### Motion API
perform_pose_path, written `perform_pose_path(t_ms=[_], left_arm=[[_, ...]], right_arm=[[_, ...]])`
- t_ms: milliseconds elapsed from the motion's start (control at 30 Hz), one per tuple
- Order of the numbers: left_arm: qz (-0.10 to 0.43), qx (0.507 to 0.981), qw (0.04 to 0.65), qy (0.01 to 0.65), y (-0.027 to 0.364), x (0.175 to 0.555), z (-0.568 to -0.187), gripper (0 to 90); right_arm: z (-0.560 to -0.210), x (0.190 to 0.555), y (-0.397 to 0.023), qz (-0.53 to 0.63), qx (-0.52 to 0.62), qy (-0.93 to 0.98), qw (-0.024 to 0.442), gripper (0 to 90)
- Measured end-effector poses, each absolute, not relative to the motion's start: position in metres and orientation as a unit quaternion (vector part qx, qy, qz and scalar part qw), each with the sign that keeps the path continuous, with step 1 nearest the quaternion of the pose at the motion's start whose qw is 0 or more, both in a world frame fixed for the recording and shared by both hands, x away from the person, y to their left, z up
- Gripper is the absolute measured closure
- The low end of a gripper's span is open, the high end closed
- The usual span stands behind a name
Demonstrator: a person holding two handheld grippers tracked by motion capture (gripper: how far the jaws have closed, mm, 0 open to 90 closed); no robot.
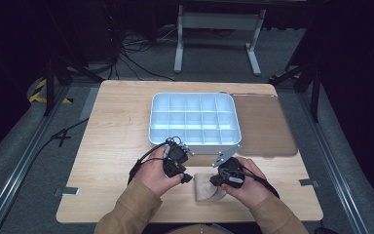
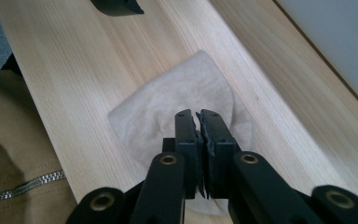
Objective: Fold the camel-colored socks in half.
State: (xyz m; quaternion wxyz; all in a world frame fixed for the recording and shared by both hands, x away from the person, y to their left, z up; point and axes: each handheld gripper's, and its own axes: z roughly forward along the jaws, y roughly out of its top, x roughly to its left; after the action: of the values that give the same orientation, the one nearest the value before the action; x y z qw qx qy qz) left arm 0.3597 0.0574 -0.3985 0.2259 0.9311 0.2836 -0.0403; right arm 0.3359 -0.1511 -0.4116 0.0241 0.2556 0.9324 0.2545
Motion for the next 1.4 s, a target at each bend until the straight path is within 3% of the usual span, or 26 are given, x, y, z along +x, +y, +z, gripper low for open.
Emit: perform_pose_path(t_ms=[467,733,1167,1400], left_arm=[[-0.027,0.951,0.227,0.209,0.015,0.357,-0.417,71.2],[-0.032,0.958,0.183,0.217,0.006,0.361,-0.435,74.2],[-0.042,0.959,0.162,0.23,0.008,0.363,-0.441,77.4],[-0.044,0.954,0.182,0.236,0.01,0.362,-0.44,77.0]], right_arm=[[-0.428,0.337,-0.166,0.248,0.278,0.928,0.021,84.8],[-0.436,0.338,-0.171,0.24,0.287,0.927,0.015,84.6],[-0.445,0.341,-0.177,0.232,0.294,0.927,-0.004,86.1],[-0.445,0.34,-0.176,0.229,0.292,0.929,0.003,86.6]])
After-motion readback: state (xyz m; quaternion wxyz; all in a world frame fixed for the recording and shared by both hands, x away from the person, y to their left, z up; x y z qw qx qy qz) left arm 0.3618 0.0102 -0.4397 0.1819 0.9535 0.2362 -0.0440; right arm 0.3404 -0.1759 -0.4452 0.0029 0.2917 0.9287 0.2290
